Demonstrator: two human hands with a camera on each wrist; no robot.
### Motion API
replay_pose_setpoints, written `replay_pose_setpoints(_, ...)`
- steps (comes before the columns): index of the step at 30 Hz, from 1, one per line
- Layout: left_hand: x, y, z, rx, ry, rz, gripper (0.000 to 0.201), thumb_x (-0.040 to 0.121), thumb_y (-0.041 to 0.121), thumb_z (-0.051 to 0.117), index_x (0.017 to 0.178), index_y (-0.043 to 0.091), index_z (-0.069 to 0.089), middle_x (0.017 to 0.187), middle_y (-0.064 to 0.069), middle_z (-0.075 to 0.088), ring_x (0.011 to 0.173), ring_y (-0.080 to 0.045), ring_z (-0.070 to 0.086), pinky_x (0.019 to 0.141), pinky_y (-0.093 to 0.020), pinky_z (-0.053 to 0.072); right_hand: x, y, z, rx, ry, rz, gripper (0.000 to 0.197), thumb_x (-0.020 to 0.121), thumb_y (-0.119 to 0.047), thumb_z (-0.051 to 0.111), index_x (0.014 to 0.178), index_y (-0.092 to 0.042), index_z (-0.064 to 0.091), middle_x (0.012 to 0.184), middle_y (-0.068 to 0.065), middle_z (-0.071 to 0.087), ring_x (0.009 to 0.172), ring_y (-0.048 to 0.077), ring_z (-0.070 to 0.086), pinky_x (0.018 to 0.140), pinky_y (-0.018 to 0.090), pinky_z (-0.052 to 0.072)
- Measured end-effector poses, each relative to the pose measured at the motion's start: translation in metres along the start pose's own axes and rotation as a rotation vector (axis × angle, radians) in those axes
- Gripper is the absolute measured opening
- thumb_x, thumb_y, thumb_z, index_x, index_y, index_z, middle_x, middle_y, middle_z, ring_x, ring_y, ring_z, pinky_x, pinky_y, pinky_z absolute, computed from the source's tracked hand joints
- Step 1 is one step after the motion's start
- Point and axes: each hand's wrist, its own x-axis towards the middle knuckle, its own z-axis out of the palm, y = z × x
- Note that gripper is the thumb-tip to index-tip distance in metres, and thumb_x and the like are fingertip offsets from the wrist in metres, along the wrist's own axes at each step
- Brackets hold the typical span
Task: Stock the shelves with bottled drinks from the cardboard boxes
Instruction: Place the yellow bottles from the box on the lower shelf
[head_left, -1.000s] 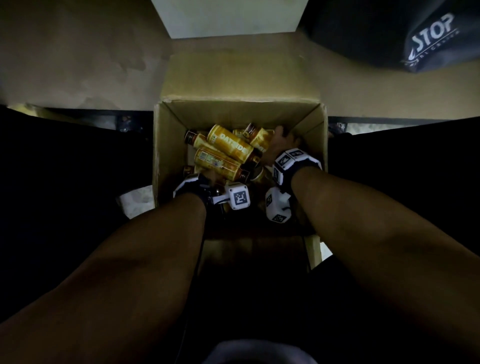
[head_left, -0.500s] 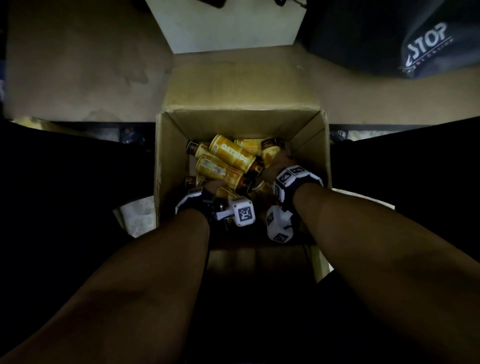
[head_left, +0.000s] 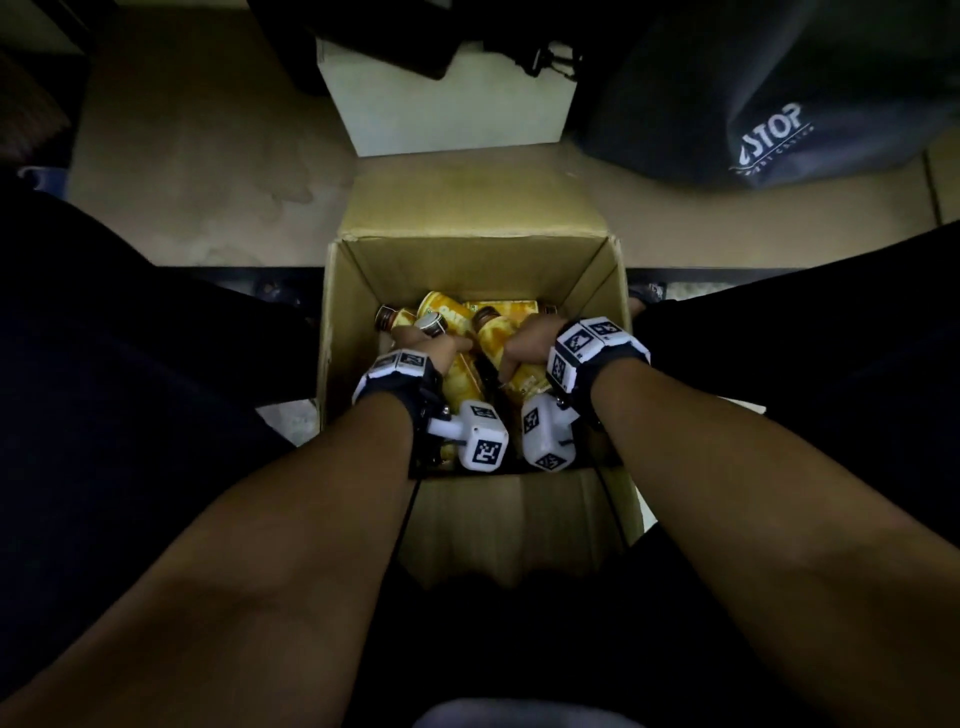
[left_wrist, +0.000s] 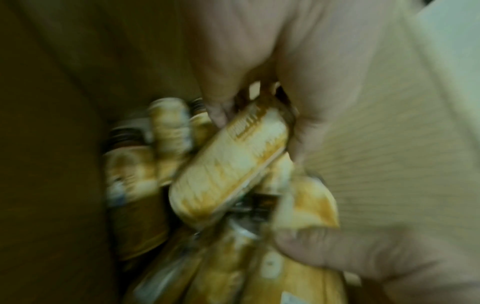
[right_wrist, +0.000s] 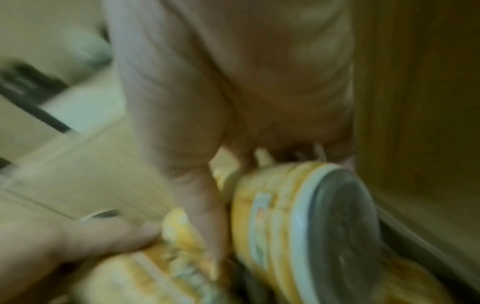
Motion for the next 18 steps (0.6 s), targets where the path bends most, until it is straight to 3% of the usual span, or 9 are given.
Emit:
replay_pose_setpoints(3, -0.021, 0.017, -0.009, -0.026, -0.071, 0.131, 0.081, 0.063, 0.038, 0.081, 0.128, 0.012, 0.039, 0.120, -0.006, 0.048, 0.103, -0.028, 0.052, 0.094, -0.044, 0.046, -0.010, -0.010, -0.010, 0.031, -0.040, -0.019, 0.069, 0.072, -0.032, 0.081, 0.130, -0.007, 0.054, 0.127, 0.008, 0.058, 0.106, 0.026, 0.057, 0.091, 0.033, 0.050)
replay_pose_setpoints(6, -0.040, 0.023, -0.022, 0.003, -0.185, 0.221, 0.098, 0.045, 0.044, 0.086, 0.127, 0.016, 0.040, 0.124, -0.004, 0.050, 0.110, -0.026, 0.051, 0.098, -0.047, 0.045, -0.032, -0.005, -0.015, 0.132, -0.016, -0.054, 0.065, 0.068, -0.021, 0.082, 0.128, -0.012, 0.056, 0.122, 0.007, 0.063, 0.105, 0.027, 0.062, 0.094, 0.040, 0.052)
replay_pose_setpoints(9, -0.045, 0.025, -0.032, -0.079, -0.199, 0.285, 0.099, 0.030, 0.044, 0.089, 0.114, 0.020, 0.045, 0.117, -0.005, 0.061, 0.101, -0.028, 0.063, 0.088, -0.051, 0.052, -0.058, -0.003, -0.024, 0.306, 0.012, -0.112, 0.050, 0.071, -0.006, 0.078, 0.118, -0.015, 0.062, 0.106, 0.004, 0.068, 0.094, 0.023, 0.066, 0.086, 0.037, 0.055)
replay_pose_setpoints(11, -0.064, 0.035, -0.040, -0.163, -0.192, 0.359, 0.091, 0.032, 0.043, 0.090, 0.110, 0.019, 0.049, 0.107, -0.004, 0.068, 0.093, -0.027, 0.067, 0.082, -0.052, 0.055, -0.071, -0.004, -0.031, 0.423, 0.074, -0.171, 0.047, 0.071, 0.001, 0.076, 0.113, -0.016, 0.063, 0.103, 0.003, 0.070, 0.095, 0.022, 0.067, 0.083, 0.037, 0.056)
replay_pose_setpoints(13, -0.086, 0.050, -0.052, -0.206, -0.188, 0.470, 0.090, 0.038, 0.042, 0.093, 0.116, 0.018, 0.054, 0.104, -0.001, 0.071, 0.092, -0.023, 0.069, 0.085, -0.046, 0.055, -0.085, -0.006, -0.038, 0.567, 0.143, -0.245, 0.053, 0.069, 0.008, 0.074, 0.114, -0.017, 0.063, 0.102, 0.002, 0.072, 0.096, 0.021, 0.067, 0.084, 0.038, 0.056)
replay_pose_setpoints(16, -0.120, 0.071, -0.071, -0.269, -0.232, 0.669, 0.071, 0.054, 0.019, 0.088, 0.119, 0.017, 0.060, 0.105, -0.001, 0.072, 0.098, -0.019, 0.069, 0.092, -0.043, 0.053, -0.107, -0.009, -0.047, 0.697, 0.270, -0.381, 0.062, 0.063, 0.008, 0.078, 0.116, -0.020, 0.061, 0.101, 0.000, 0.074, 0.097, 0.019, 0.069, 0.091, 0.044, 0.055)
replay_pose_setpoints(18, -0.144, 0.081, -0.083, -0.283, -0.231, 0.796, 0.058, 0.058, 0.011, 0.085, 0.112, 0.015, 0.065, 0.104, -0.004, 0.073, 0.099, -0.021, 0.069, 0.093, -0.043, 0.052, -0.128, -0.011, -0.054, 0.745, 0.356, -0.487, 0.061, 0.065, 0.007, 0.080, 0.115, -0.020, 0.060, 0.100, -0.002, 0.072, 0.096, 0.013, 0.068, 0.088, 0.038, 0.055)
